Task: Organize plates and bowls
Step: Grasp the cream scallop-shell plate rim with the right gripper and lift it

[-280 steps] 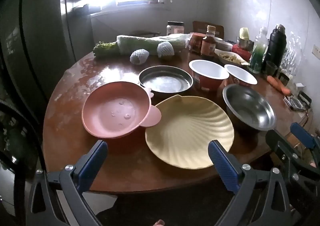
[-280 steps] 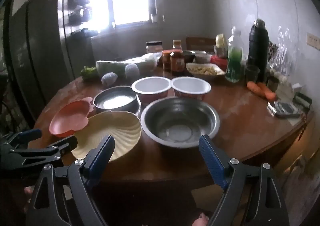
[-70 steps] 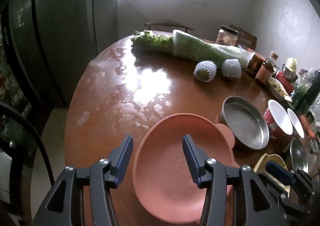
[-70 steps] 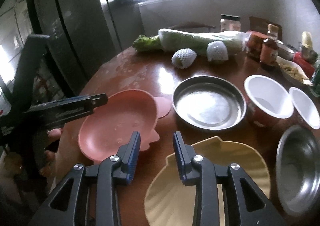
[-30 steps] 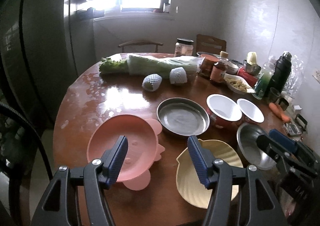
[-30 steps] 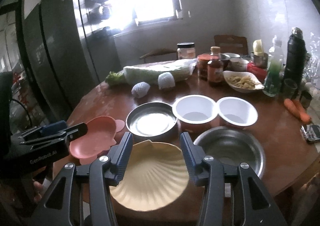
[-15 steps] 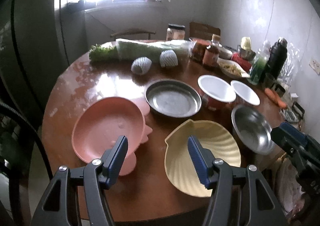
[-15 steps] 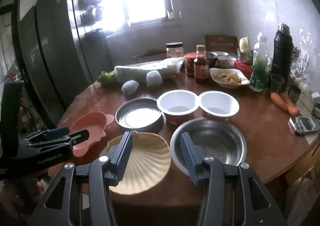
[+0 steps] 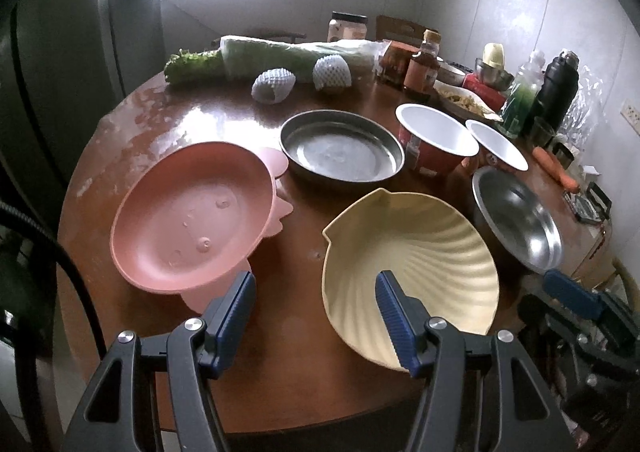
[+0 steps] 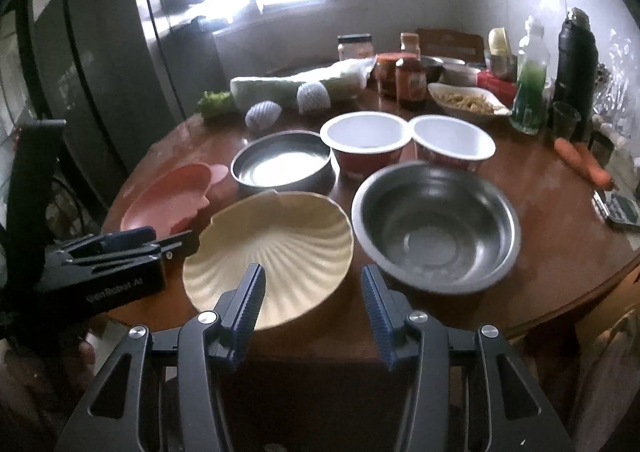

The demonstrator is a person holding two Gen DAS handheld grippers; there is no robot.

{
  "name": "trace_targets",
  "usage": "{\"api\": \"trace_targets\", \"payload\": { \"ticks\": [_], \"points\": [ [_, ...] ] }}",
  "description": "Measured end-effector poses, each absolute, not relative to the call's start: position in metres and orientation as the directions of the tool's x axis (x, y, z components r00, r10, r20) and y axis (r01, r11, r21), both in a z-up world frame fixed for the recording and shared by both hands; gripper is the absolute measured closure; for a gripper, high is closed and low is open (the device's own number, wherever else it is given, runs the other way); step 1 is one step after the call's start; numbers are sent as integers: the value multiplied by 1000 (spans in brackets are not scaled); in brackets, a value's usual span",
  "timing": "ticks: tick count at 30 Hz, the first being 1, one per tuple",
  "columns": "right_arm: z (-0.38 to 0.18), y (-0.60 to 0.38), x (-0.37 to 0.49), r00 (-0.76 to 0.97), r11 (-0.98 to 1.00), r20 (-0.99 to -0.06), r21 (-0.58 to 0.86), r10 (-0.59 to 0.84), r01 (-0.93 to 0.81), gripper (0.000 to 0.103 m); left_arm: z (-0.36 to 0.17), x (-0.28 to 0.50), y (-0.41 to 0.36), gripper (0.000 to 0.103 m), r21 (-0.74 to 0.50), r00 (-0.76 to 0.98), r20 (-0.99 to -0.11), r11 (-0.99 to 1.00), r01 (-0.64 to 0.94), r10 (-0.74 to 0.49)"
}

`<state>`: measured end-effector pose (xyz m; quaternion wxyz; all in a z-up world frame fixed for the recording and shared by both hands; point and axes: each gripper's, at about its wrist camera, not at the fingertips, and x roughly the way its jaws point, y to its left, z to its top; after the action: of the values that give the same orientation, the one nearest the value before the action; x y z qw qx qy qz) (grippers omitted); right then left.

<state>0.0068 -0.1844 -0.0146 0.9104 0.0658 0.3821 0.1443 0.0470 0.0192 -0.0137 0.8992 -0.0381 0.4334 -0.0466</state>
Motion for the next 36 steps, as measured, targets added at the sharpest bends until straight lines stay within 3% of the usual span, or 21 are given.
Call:
{"api": "trace_targets", "payload": {
  "ticks": [24, 32, 36],
  "points": [
    [-55, -174, 35, 596, 940, -727, 262, 340, -217, 52, -42, 66, 7, 41, -128, 564, -811, 988, 87, -154],
    [-60, -165, 46, 606, 946, -728, 217, 321, -240, 65, -46, 67, 5, 41, -147, 566, -805, 984, 101, -178],
    [-62, -162, 48, 607, 946, -727, 208, 320, -249, 69, -46, 66, 4, 51, -158, 571, -796, 980, 123, -200]
  ]
}}
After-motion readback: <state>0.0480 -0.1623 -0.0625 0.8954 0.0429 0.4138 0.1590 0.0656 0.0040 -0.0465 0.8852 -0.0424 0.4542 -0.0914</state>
